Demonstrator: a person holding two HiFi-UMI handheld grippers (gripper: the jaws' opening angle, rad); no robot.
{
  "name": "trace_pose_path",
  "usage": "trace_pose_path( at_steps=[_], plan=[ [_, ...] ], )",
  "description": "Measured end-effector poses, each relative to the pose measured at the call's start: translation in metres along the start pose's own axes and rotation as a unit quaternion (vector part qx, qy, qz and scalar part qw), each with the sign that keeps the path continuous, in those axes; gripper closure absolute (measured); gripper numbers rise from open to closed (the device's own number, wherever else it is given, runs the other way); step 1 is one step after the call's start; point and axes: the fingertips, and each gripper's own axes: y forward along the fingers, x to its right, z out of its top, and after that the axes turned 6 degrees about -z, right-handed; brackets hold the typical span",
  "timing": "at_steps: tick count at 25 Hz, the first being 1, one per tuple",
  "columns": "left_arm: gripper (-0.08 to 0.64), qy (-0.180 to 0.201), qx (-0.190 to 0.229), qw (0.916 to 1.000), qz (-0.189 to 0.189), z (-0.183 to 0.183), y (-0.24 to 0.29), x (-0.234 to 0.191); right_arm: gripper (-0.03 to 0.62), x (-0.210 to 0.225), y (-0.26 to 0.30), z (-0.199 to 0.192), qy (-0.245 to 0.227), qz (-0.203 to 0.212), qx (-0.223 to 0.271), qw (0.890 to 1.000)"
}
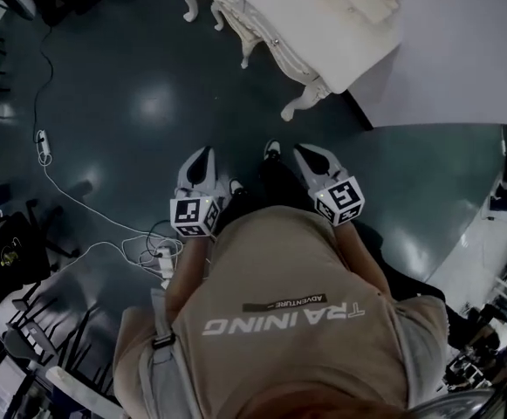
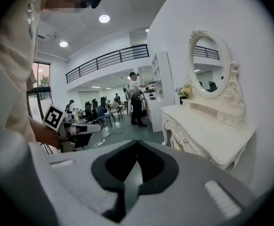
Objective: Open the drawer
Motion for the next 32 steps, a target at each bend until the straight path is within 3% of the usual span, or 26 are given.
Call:
trace_pose_path(
  at_steps=[2, 7, 11, 15, 22, 28, 32],
  plan=[
    [0.561, -0.011, -0.008, 0.9997, 0.021, 0.0, 0.007, -0.009, 0.593, 0.013, 0.01, 0.004, 0.003, 0.007, 0.0, 1.0],
    [0.561, 0.018, -0.011, 0.999, 0.038, 0.034, 0.038, -0.006, 0.592, 0.028, 0.053, 0.013, -0.075, 0.062, -0.01, 0.995],
    [0.561, 0.035, -0.01, 0.9984, 0.043, 0.068, 0.076, 0.011, 0.593, 0.053, 0.076, 0.036, -0.088, 0.084, 0.01, 0.992],
    [0.561, 0.05, 0.002, 0.9982, 0.032, 0.095, 0.116, 0.035, 0.592, 0.099, 0.093, 0.039, -0.078, 0.075, 0.008, 0.994],
    [0.561, 0.046, -0.009, 0.9985, 0.028, 0.097, 0.149, 0.028, 0.593, 0.137, 0.126, 0.04, -0.054, 0.068, -0.009, 0.996],
    [0.561, 0.045, 0.003, 0.999, -0.009, 0.109, 0.181, -0.012, 0.594, 0.149, 0.162, 0.043, -0.039, 0.03, -0.027, 0.998],
    [0.561, 0.046, 0.014, 0.9975, -0.051, 0.126, 0.183, -0.063, 0.593, 0.148, 0.192, 0.048, -0.03, -0.035, -0.041, 0.998]
  ],
)
